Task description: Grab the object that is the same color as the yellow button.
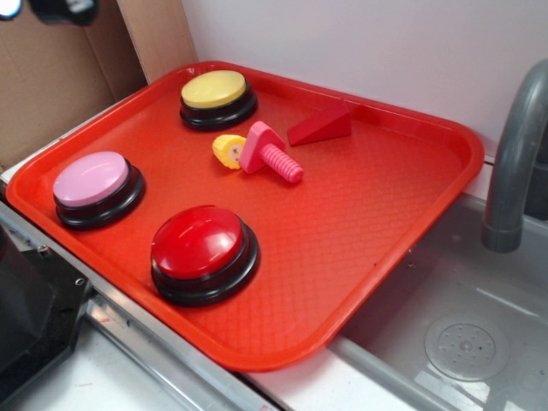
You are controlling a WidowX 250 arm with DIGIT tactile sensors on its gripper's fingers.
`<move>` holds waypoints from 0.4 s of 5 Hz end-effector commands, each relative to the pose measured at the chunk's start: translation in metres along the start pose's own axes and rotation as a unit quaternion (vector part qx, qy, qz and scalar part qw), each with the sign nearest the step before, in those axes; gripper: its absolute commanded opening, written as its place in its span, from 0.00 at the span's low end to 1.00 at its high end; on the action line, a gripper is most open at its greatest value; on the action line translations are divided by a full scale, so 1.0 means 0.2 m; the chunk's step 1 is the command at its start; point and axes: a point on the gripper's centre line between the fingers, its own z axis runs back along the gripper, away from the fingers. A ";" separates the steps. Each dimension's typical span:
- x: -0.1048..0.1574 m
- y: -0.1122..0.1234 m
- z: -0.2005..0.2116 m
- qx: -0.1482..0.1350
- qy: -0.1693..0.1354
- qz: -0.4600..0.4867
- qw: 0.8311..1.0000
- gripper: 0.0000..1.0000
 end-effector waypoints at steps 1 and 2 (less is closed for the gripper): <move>0.29 0.07 -0.15 -0.014 -0.030 0.252 0.967 1.00; 0.40 0.11 -0.26 -0.014 -0.054 0.370 0.927 1.00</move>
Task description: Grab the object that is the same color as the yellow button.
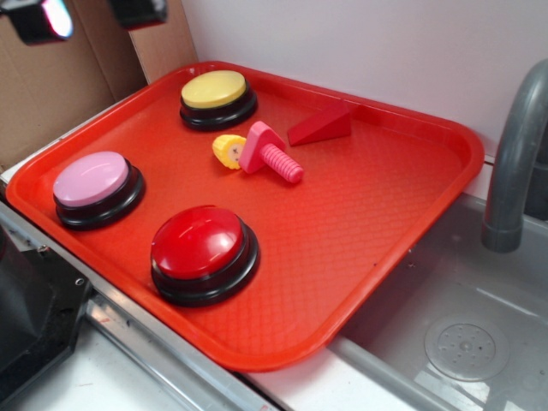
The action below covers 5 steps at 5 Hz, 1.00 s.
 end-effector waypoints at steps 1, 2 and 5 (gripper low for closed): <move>0.26 -0.06 -0.21 -0.014 -0.029 0.199 0.979 1.00; 0.30 -0.13 -0.35 -0.019 -0.017 0.234 0.972 1.00; 0.24 -0.24 -0.70 0.016 -0.022 0.244 0.969 1.00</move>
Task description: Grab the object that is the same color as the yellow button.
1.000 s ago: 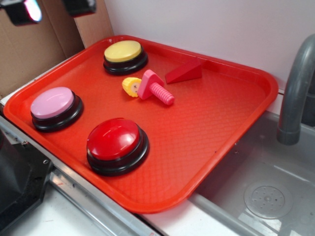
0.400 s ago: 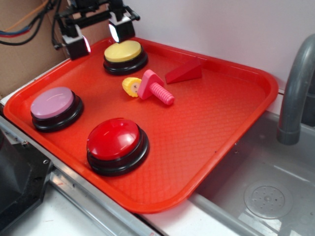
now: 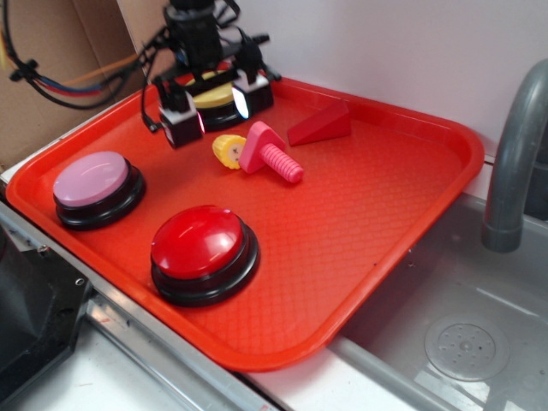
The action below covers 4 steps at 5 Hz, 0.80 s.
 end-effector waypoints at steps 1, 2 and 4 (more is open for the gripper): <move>-0.02 0.01 -0.09 -0.020 -0.023 -0.006 1.000 1.00; -0.04 0.02 -0.11 -0.024 0.001 -0.022 0.999 1.00; -0.01 0.03 -0.05 -0.033 0.000 -0.063 0.997 0.00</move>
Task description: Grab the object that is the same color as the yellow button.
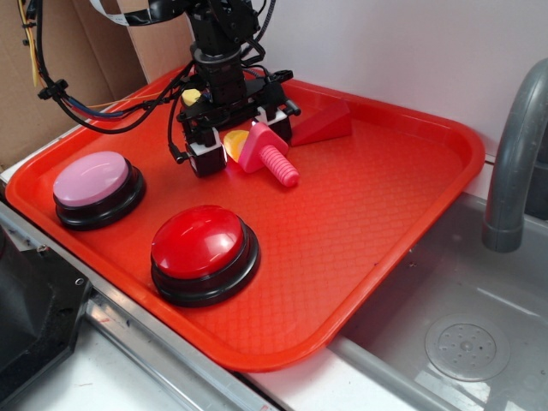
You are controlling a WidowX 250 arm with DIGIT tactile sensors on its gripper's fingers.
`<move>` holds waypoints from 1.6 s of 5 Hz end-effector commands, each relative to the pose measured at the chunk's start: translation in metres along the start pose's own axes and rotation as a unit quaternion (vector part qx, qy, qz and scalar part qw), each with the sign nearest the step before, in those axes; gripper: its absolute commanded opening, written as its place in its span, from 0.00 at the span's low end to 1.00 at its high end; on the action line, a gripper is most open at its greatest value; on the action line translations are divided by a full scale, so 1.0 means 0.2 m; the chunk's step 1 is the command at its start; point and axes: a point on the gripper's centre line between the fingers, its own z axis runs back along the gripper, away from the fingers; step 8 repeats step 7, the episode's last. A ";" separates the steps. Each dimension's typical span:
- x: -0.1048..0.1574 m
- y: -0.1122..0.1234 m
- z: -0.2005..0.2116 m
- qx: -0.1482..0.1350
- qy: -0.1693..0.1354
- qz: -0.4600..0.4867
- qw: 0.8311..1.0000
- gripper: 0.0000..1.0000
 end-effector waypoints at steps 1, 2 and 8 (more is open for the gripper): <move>0.07 0.05 0.18 0.007 0.006 -0.102 0.995 0.00; 0.07 0.07 0.38 -0.010 -0.010 -0.225 0.974 0.00; -0.02 0.19 0.57 0.021 0.028 -0.474 0.880 0.00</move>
